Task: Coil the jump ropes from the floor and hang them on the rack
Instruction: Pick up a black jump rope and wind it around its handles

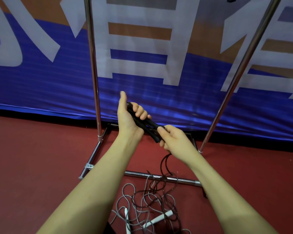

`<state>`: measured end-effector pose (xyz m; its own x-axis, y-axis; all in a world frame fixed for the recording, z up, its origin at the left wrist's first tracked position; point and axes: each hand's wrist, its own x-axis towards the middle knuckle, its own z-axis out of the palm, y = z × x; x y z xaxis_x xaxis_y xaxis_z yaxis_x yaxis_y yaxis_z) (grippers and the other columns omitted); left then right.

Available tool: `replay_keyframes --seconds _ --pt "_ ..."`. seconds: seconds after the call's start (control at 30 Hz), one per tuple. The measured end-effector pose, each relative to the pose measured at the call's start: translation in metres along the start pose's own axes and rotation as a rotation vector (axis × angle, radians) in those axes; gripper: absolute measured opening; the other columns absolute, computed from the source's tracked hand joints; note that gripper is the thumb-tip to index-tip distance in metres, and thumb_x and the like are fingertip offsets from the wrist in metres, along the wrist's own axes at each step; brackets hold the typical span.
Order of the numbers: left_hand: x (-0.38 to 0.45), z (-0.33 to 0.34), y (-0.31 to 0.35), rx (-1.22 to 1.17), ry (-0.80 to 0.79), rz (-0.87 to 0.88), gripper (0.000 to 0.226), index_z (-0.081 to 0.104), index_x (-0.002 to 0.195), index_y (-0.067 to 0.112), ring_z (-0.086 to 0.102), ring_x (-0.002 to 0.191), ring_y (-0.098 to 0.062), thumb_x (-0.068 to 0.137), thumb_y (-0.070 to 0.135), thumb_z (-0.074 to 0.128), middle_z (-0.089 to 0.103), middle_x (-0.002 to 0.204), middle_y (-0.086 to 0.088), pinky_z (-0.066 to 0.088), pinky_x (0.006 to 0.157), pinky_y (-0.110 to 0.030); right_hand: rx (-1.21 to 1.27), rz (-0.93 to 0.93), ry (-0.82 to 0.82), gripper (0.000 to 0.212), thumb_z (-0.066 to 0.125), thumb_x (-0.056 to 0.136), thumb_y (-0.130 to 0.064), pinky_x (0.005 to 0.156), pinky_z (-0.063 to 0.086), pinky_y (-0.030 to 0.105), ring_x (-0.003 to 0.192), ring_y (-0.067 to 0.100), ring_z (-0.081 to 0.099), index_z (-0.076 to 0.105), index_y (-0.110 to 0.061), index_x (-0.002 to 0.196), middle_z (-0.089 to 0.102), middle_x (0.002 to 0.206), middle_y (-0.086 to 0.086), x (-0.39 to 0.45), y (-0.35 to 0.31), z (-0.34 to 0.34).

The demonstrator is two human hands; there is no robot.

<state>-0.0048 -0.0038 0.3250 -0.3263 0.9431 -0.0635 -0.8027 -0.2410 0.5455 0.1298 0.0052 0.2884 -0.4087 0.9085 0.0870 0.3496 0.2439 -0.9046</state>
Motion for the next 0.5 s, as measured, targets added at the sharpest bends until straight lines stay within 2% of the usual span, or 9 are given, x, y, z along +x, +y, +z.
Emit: replay_keyframes --seconds 0.07,0.1,0.2,0.3,0.4,0.5 --pt "0.0008 -0.0021 0.0006 -0.046 0.018 0.000 0.066 0.034 0.044 0.017 0.025 0.036 -0.013 0.088 0.065 0.039 0.025 0.042 0.003 0.032 0.046 -0.023 -0.026 -0.028 -0.031 0.022 0.056 0.094 -0.029 0.054 0.031 0.020 0.046 0.001 0.036 0.057 -0.008 0.086 0.048 0.058 -0.007 -0.0003 -0.0005 -0.0041" --pt "0.0016 -0.0029 0.0009 -0.067 0.019 -0.003 0.066 0.033 0.043 0.016 0.024 0.036 -0.013 0.089 0.063 0.037 0.025 0.042 0.002 0.031 0.046 -0.022 -0.049 -0.058 -0.040 0.020 0.059 0.092 -0.026 0.053 0.030 0.020 0.048 0.001 0.034 0.058 -0.007 0.086 0.046 0.058 -0.011 -0.0003 0.0000 -0.0059" --pt "0.0032 -0.0030 0.0013 -0.080 -0.011 -0.025 0.056 0.034 0.042 0.016 0.023 0.037 -0.014 0.090 0.043 0.035 0.025 0.042 0.002 0.029 0.048 -0.024 -0.068 -0.104 -0.042 0.016 0.058 0.093 -0.017 0.051 0.027 0.020 0.047 0.001 0.033 0.059 -0.002 0.087 0.044 0.049 -0.016 -0.0001 0.0031 -0.0092" --pt "0.0030 -0.0023 0.0011 -0.088 -0.050 -0.019 0.048 0.036 0.044 0.014 0.026 0.039 -0.015 0.089 0.034 0.034 0.027 0.043 0.001 0.032 0.050 -0.026 -0.018 -0.098 0.000 0.022 0.053 0.095 -0.016 0.050 0.028 0.016 0.044 0.001 0.036 0.057 0.006 0.093 0.045 0.051 -0.012 -0.0005 0.0046 -0.0117" --pt "0.0026 -0.0016 0.0012 -0.088 -0.073 -0.012 0.044 0.039 0.048 0.014 0.028 0.041 -0.015 0.089 0.029 0.033 0.028 0.045 0.001 0.035 0.052 -0.027 0.009 -0.066 0.016 0.019 0.051 0.096 -0.017 0.049 0.031 0.019 0.042 0.001 0.037 0.057 -0.001 0.089 0.047 0.053 -0.006 -0.0006 0.0046 -0.0101" --pt "0.0024 -0.0009 0.0022 -0.116 -0.063 -0.003 0.042 0.041 0.049 0.014 0.027 0.040 -0.014 0.089 0.024 0.033 0.029 0.045 0.002 0.034 0.053 -0.027 0.270 -0.007 0.015 0.018 0.048 0.097 -0.009 0.041 0.028 0.015 0.036 0.000 0.030 0.052 -0.009 0.080 0.040 0.053 0.000 -0.0016 0.0015 -0.0059"
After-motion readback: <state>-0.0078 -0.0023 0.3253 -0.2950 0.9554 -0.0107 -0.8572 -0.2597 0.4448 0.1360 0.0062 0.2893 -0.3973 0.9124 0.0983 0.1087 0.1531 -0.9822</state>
